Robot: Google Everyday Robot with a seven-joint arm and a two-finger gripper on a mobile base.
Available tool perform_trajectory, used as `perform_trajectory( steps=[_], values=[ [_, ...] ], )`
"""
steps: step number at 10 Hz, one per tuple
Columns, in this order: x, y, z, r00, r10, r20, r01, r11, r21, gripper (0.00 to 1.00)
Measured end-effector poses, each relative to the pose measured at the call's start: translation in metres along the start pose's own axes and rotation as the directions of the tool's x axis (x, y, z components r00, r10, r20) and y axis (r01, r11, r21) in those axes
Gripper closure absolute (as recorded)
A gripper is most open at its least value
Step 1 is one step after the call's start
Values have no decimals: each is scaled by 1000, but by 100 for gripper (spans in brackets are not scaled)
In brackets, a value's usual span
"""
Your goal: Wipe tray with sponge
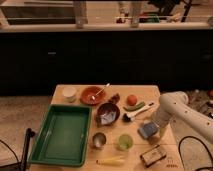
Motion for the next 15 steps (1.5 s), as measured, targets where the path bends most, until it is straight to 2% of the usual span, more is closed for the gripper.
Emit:
perform_trajectory(
  steps=[1, 2, 7, 8, 11, 12, 14, 15],
  values=[
    [-2, 0, 1, 999, 3, 32, -3, 1000, 5, 20],
    [-7, -1, 1, 999, -4, 46, 4, 1000, 6, 20],
    [-24, -2, 6, 999, 3, 45, -4, 1000, 11, 21],
    [-24, -2, 8, 999, 12, 43, -13, 1000, 11, 27],
    [-21, -3, 13, 998, 56, 32, -56, 998, 10, 56],
    [-20, -4, 14, 998, 58, 27, -58, 998, 9, 70],
    [-18, -2, 12, 998, 57, 25, -57, 998, 6, 83],
    [-18, -1, 11, 998, 58, 24, -58, 998, 5, 95]
  ],
)
